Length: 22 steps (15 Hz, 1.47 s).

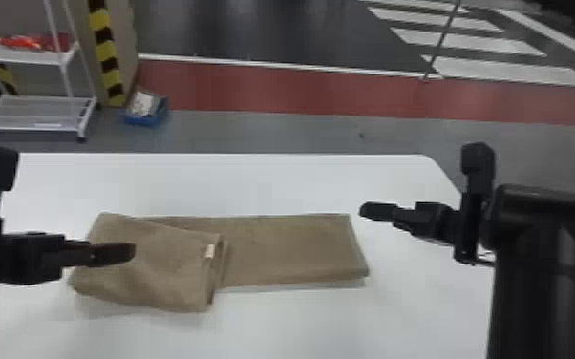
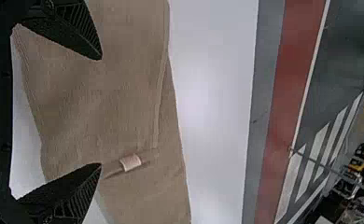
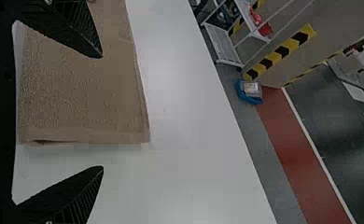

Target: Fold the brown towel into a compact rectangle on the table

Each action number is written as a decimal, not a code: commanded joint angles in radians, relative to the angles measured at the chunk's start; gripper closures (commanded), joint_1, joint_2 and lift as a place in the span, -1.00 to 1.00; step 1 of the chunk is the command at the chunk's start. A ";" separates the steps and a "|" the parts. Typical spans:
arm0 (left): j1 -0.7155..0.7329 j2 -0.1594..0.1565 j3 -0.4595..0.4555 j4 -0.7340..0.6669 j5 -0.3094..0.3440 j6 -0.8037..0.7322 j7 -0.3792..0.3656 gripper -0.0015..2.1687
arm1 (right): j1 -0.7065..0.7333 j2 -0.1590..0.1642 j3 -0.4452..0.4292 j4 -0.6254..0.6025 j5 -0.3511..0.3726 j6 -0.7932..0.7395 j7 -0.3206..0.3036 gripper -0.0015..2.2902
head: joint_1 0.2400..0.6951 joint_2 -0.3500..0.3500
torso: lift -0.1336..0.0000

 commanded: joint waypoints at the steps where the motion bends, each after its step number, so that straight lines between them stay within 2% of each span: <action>1: 0.036 0.038 0.118 0.034 0.038 -0.038 -0.013 -0.93 | 0.003 0.003 0.108 -0.007 0.014 0.005 -0.014 -0.99 | 1.00 -0.31 | -0.91; 3: 0.068 0.071 0.177 0.052 0.059 -0.081 -0.022 -0.93 | 0.009 0.003 0.196 -0.007 0.028 -0.004 -0.031 -0.99 | 1.00 -0.11 | -0.91; 4: 0.081 0.080 0.194 0.057 0.064 -0.084 -0.027 -0.93 | 0.014 0.003 0.234 -0.005 0.032 -0.004 -0.031 -0.99 | 1.00 0.09 | -0.91; 6: 0.102 0.101 0.220 0.069 0.076 -0.094 -0.036 -0.93 | 0.026 0.003 0.311 -0.005 0.039 -0.007 -0.034 -0.98 | 1.00 0.26 | -0.91; 8: 0.116 0.107 0.230 0.084 0.084 -0.112 -0.037 -0.93 | 0.038 0.003 0.384 -0.005 0.040 -0.020 -0.040 -0.98 | 1.00 0.37 | -0.91; 9: 0.122 0.110 0.233 0.089 0.090 -0.112 -0.037 -0.93 | 0.043 0.003 0.426 -0.004 0.052 -0.075 -0.040 -0.97 | 1.00 0.43 | -0.91; 11: 0.137 0.112 0.249 0.092 0.104 -0.115 -0.037 -0.93 | 0.041 0.003 0.510 0.004 0.124 -0.149 -0.039 -0.93 | 1.00 0.58 | -0.91; 14: 0.156 0.114 0.256 0.107 0.110 -0.136 -0.037 -0.93 | 0.038 0.003 0.598 0.019 0.164 -0.195 -0.042 -0.93 | 1.00 0.72 | -0.91; 16: 0.163 0.114 0.257 0.112 0.113 -0.136 -0.037 -0.93 | 0.035 0.003 0.688 0.057 0.293 -0.305 -0.036 -0.92 | 1.00 0.77 | -0.91; 18: 0.171 0.112 0.257 0.120 0.113 -0.136 -0.039 -0.93 | 0.028 0.003 0.746 0.085 0.367 -0.345 -0.020 -0.92 | 1.00 0.82 | -0.91; 21: 0.180 0.112 0.262 0.127 0.113 -0.161 -0.039 -0.93 | 0.026 0.003 0.792 0.100 0.394 -0.345 -0.005 -0.92 | 1.00 0.89 | -0.91; 22: 0.183 0.112 0.266 0.127 0.113 -0.164 -0.039 -0.93 | 0.025 0.003 0.806 0.116 0.427 -0.385 0.012 -0.92 | 1.00 0.90 | -0.91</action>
